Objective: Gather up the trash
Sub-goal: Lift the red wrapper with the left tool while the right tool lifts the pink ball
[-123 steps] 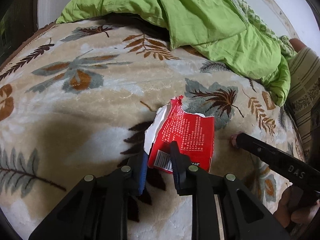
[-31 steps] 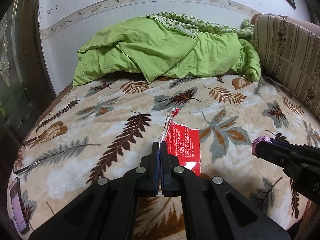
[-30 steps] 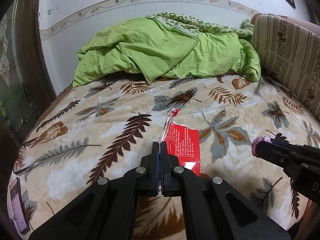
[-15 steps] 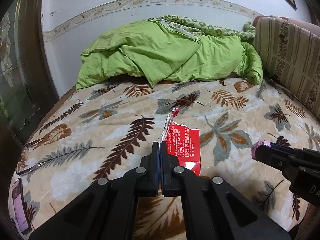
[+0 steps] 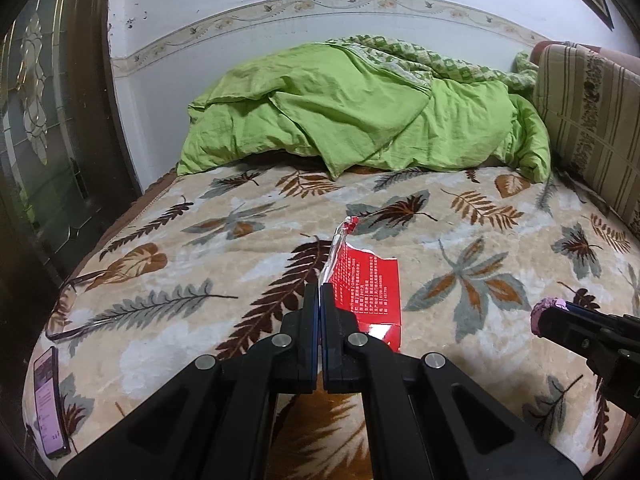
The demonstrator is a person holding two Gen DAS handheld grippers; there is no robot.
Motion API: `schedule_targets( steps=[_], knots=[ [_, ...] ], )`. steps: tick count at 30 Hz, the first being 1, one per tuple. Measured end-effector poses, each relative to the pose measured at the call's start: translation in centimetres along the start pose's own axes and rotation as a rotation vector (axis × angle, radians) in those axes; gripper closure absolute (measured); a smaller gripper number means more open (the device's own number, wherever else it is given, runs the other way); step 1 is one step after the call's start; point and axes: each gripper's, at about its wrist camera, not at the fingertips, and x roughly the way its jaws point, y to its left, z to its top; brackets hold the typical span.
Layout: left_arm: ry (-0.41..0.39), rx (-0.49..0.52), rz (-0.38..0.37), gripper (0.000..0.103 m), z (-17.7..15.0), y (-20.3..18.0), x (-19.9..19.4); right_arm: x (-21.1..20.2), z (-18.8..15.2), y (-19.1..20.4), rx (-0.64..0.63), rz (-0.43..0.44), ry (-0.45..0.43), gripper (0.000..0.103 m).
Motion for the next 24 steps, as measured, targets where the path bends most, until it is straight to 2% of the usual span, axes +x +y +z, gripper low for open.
schedule_targets(
  steps=[24],
  knots=[
    [-0.002,-0.003,-0.002,0.102,0.08,0.14,-0.07,-0.02,-0.08,0.03,0.000,0.001,-0.002,0.073]
  ],
)
